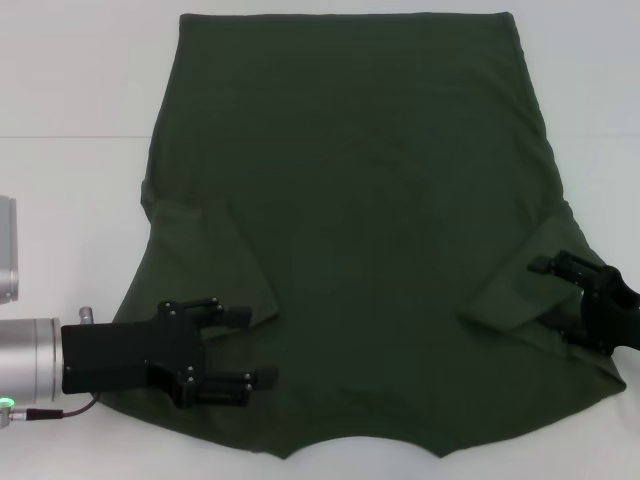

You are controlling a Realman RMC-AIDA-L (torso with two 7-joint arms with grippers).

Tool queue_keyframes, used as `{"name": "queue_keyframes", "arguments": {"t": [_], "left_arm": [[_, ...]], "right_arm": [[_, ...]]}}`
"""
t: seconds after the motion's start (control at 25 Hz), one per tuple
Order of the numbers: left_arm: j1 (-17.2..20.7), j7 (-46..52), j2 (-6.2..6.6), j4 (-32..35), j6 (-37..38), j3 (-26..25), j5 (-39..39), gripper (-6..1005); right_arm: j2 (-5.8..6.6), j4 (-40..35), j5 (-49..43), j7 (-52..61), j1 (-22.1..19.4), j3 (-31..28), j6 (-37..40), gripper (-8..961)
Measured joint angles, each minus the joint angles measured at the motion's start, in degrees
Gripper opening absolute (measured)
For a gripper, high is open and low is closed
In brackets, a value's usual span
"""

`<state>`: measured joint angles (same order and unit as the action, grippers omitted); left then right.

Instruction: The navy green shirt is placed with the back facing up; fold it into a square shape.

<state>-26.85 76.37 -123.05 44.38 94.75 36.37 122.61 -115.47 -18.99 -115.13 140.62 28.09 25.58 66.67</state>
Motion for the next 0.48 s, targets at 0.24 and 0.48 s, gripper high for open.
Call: {"name": "queue_keyframes", "arguments": {"t": [0.24, 0.48], "left_arm": [[-0.04, 0.00, 0.00, -0.06, 0.00, -0.08, 0.00, 875], [-0.01, 0.00, 0.00, -0.09, 0.02, -0.08, 0.00, 875]], "right_arm": [[-0.21, 0.00, 0.09, -0.17, 0.67, -0.01, -1.09, 927], [-0.65, 0.00, 0.35, -1.00, 1.34, -0.22, -2.38, 927]]}}
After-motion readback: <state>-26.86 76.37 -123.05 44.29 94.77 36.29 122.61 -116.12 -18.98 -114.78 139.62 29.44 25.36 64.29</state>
